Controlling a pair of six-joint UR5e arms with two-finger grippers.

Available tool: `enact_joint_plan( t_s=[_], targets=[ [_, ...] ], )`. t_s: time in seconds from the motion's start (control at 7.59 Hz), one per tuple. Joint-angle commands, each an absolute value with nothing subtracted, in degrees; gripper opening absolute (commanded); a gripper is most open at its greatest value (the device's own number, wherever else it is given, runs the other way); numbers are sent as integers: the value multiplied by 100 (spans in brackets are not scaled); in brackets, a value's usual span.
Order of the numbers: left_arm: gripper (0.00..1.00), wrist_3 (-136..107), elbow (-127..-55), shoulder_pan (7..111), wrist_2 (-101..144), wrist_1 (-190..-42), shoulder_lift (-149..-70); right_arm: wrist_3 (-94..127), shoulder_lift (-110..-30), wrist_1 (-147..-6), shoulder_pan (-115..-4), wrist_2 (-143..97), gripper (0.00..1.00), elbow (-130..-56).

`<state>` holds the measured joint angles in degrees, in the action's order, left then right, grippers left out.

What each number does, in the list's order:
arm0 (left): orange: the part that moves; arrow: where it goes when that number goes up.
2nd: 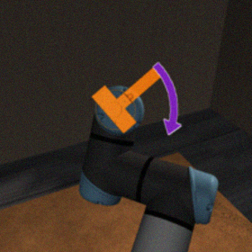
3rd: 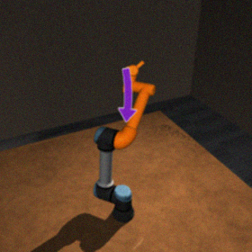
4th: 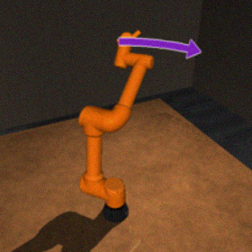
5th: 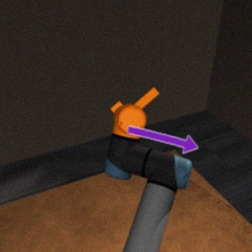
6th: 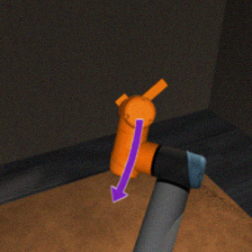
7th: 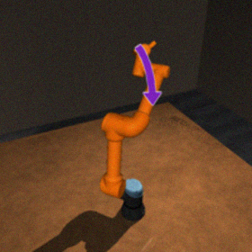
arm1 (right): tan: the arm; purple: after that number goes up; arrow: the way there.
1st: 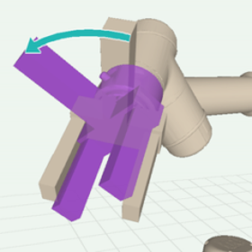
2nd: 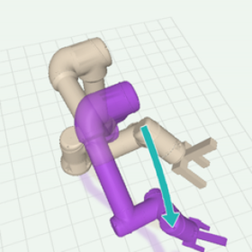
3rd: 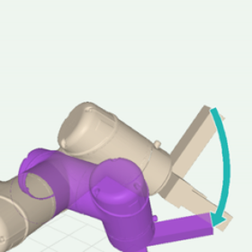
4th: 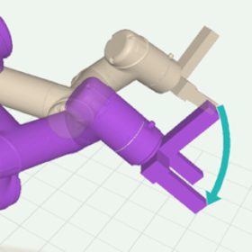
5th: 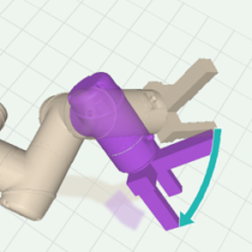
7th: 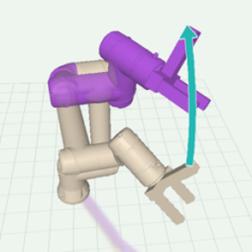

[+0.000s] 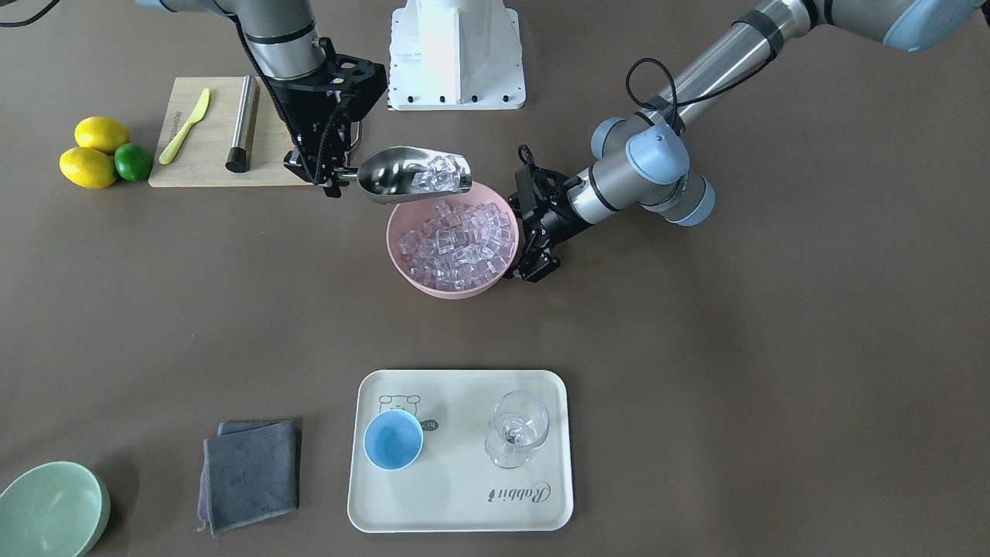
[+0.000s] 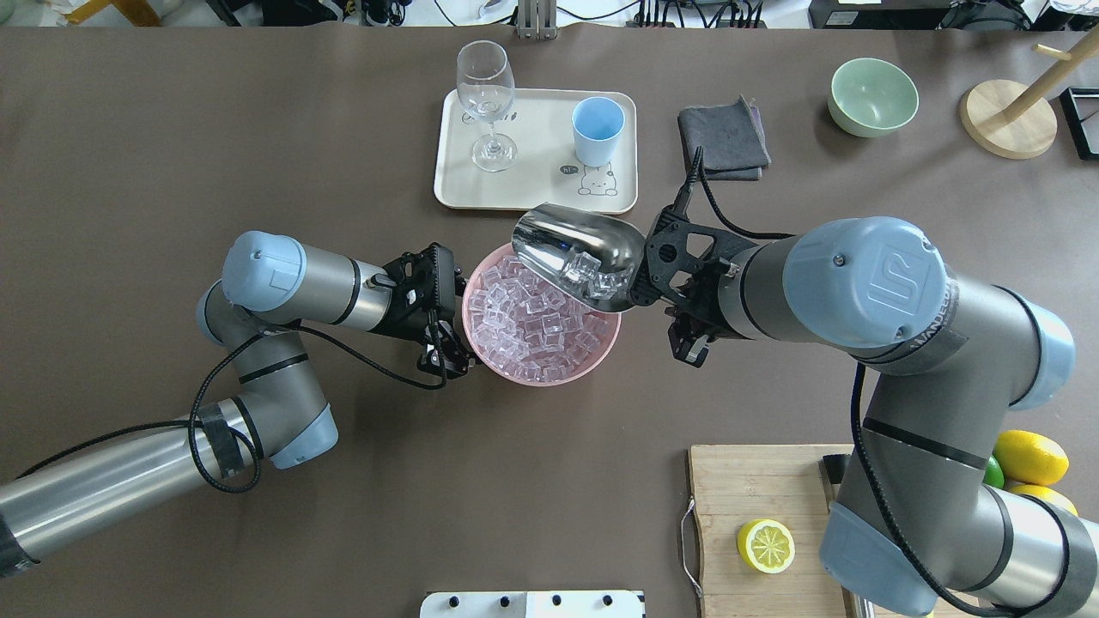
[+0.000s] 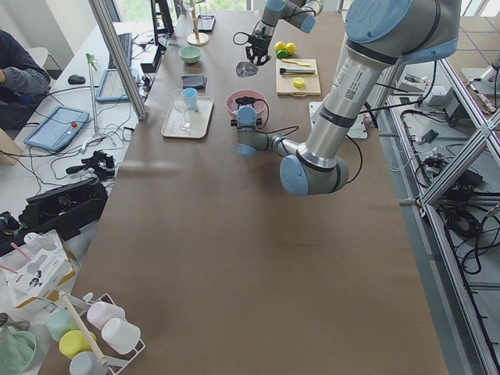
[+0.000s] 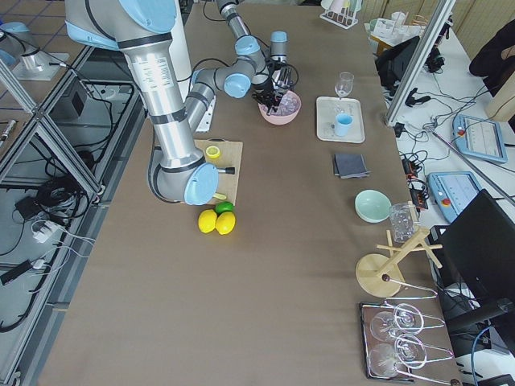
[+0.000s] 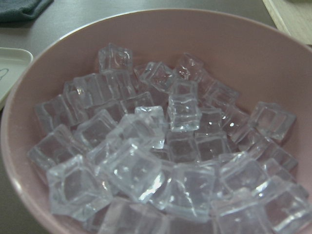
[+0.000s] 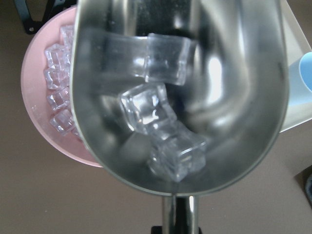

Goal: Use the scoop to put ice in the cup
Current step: 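Carry the loaded scoop toward the blue cup while the left gripper withdraws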

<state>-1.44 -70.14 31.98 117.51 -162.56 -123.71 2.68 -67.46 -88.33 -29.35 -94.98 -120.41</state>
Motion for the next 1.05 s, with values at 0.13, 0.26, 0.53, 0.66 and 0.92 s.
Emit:
enact_joint_plan(
  t_s=[0.13, 0.26, 0.53, 0.66, 0.92],
  targets=[
    [98, -185, -7758, 3444, 11786, -15621, -11937, 387, -6680, -8701, -3741, -10751, 0, -11394],
    [98, -185, -8126, 3480, 11786, -15340, -11701, 404, -6558, -8875, -4127, -11271, 0, -11086],
    [98, -185, -9066, 3568, 11786, -14436, -11208, 474, -5752, -9918, -4683, -12212, 0, -10253],
    [98, -185, -9575, 3673, 11795, -13875, -10989, 614, -5252, -10793, -4815, -12365, 0, -9900],
    [98, -150, -10368, 3997, 11795, -12636, -10794, 606, -4364, -11563, -5096, -12759, 0, -8760]
  ],
)
